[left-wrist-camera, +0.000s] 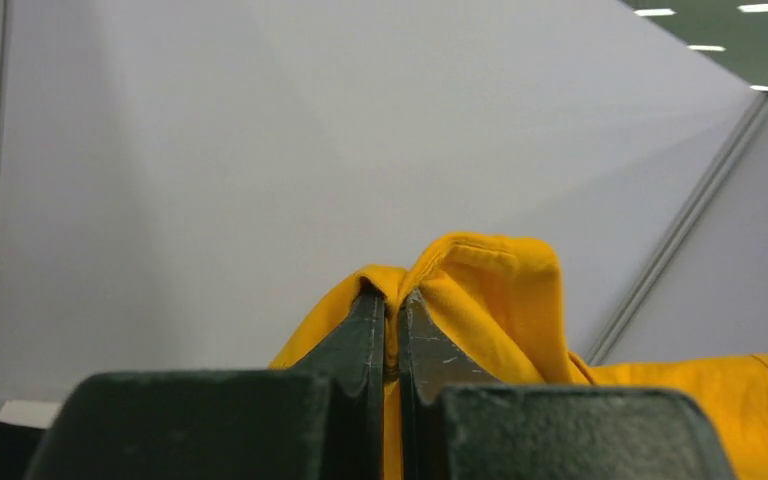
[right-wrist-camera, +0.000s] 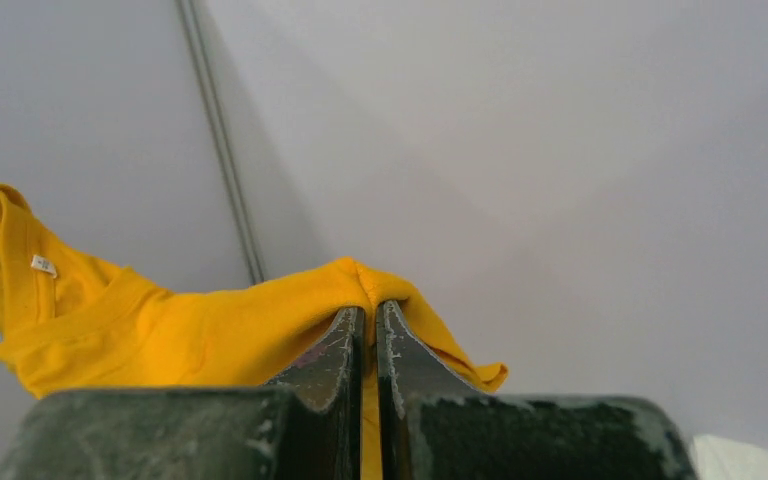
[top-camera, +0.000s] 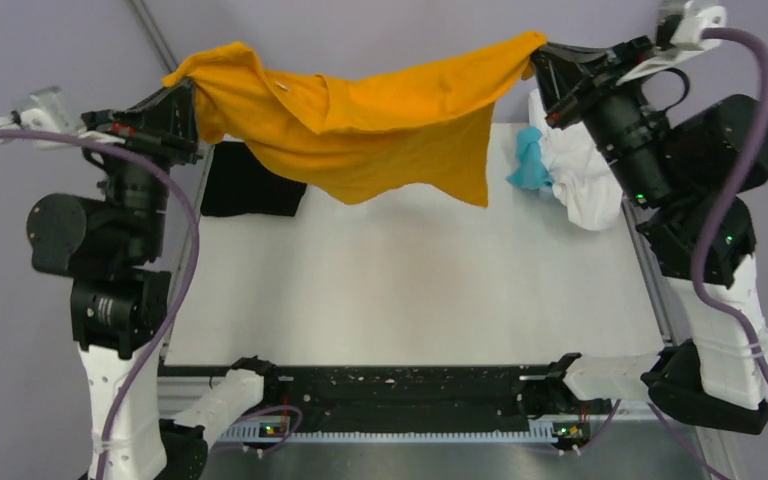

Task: Fold and stack the t-shirts
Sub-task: Flatten out the tshirt

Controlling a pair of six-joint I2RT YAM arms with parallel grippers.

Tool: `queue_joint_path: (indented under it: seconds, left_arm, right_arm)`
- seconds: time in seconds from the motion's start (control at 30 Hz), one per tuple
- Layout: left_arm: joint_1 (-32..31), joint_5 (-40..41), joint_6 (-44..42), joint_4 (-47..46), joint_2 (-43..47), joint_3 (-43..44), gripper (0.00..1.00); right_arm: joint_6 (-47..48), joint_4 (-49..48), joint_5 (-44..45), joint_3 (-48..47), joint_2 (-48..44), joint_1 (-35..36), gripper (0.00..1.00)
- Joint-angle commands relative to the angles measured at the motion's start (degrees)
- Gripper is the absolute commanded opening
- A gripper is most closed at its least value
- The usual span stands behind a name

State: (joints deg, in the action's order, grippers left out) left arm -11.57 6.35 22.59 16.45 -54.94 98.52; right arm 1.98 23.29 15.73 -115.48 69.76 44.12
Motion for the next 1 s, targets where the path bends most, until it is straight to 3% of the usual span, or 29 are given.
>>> queue_joint_path:
  seconds: [0.0,0.27,0.47,0.63,0.73,0.87,0.97]
  left_arm:
    - [-0.01,-4.22,-0.53,-4.36,3.5,2.1,0.0]
    - [0.06,-10.1,0.9,-6.85,5.73,3.53,0.0]
    - [0.06,-9.95,1.51,-5.16,-0.2,6.99,0.0]
    - [0.04,-2.08,0.27,-0.56,-9.89,8.25,0.0]
    - [0.05,4.47,-0.44,3.61,-16.66,6.55,0.0]
    - [0.4,11.34,1.08,6.55,-27.56,0.9,0.0]
    - [1.58,10.72,5.13,11.04,-40.22,0.65,0.0]
  right_arm:
    - [0.18,4.18,-9.62,-6.98,-1.12,-0.05,0.0]
    - [-0.34,4.62,-14.19,-11.21,-2.07,-0.08,0.0]
    - [3.25,2.69,-6.2,-10.9,0.1,-0.06,0.0]
    - [9.62,-1.15,15.46,-6.64,6.11,-0.08,0.0]
    - [15.39,-11.24,29.07,1.94,9.64,-2.31,0.0]
    - [7.24,-10.6,30.12,9.65,17.11,-12.22,0.0]
    - [-0.47,-8.59,27.76,14.23,24.81,-18.06,0.0]
